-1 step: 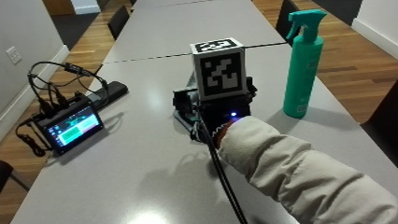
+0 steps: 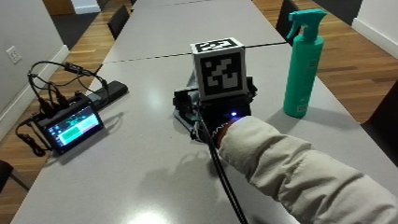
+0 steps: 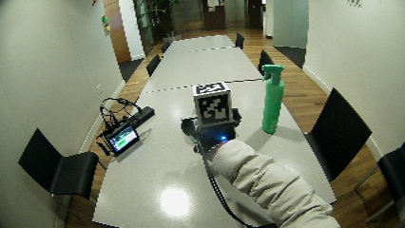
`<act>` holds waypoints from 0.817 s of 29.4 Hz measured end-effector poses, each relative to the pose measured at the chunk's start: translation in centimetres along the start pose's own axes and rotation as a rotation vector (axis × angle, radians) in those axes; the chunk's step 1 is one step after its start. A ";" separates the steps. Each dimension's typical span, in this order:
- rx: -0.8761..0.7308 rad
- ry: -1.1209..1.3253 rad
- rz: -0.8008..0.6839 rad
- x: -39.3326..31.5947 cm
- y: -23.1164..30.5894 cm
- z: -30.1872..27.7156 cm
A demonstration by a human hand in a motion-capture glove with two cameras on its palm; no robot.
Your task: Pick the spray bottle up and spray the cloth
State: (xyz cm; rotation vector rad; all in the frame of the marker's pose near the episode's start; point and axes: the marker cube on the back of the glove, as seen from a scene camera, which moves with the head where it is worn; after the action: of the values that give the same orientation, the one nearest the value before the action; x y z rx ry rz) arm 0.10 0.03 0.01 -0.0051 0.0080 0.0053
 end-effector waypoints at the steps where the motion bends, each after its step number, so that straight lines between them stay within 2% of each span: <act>1: -0.001 0.003 0.001 0.0 0.0 0.0; 24: 0.017 -0.031 0.009 0.9 0.6 -1.2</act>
State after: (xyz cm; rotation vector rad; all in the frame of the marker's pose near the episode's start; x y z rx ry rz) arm 0.97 0.61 -1.17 0.0123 -0.0226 0.0146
